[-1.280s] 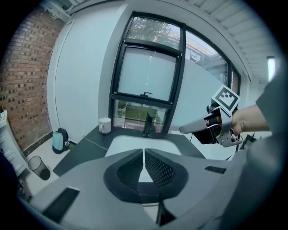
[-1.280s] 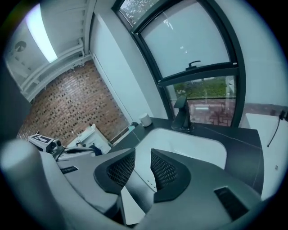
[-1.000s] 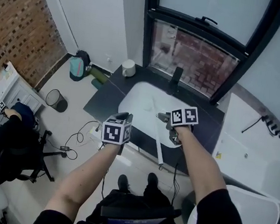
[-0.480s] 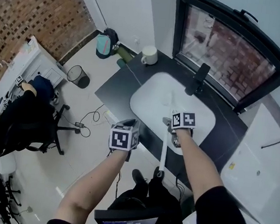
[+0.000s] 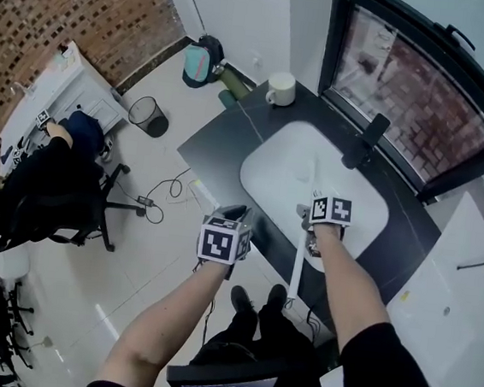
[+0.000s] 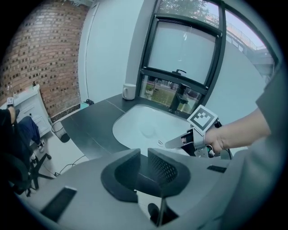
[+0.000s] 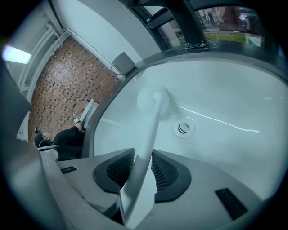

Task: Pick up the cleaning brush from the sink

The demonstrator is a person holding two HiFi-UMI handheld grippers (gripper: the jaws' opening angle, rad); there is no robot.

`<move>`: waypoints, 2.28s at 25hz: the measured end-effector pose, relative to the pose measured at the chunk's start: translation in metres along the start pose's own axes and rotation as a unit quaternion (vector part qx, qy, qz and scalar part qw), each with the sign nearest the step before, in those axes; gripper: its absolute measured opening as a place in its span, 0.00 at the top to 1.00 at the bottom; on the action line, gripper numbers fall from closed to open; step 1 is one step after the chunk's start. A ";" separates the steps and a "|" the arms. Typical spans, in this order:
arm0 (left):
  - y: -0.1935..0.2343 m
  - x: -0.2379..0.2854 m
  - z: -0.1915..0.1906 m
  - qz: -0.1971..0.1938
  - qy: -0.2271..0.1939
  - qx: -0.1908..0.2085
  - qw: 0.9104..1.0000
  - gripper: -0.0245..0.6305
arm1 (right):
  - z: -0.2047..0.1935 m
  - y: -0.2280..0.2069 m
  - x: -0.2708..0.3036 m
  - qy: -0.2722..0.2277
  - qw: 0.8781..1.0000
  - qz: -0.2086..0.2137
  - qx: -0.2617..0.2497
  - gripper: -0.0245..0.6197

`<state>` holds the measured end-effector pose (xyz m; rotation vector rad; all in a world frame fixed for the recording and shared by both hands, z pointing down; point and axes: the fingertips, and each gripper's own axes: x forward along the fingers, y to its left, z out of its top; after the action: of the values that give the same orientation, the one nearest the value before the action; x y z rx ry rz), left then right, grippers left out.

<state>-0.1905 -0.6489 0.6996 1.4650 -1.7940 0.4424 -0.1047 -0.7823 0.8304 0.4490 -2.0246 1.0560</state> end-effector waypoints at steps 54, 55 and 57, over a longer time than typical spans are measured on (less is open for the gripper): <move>-0.023 -0.470 -0.105 -0.224 -0.204 0.183 0.935 0.88 | -0.336 0.383 -0.385 -0.417 0.893 -0.171 0.007 0.85; -0.022 -0.475 -0.104 -0.224 -0.210 0.180 0.934 0.88 | -0.338 0.385 -0.389 -0.423 0.889 -0.175 0.003 0.85; -0.020 -0.482 -0.102 -0.226 -0.221 0.173 0.933 0.89 | -0.342 0.390 -0.397 -0.433 0.882 -0.187 -0.010 0.85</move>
<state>-0.1131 -0.2591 0.4070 2.3064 -1.6776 0.2023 0.0692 -0.2955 0.4320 1.4398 -2.5285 0.6235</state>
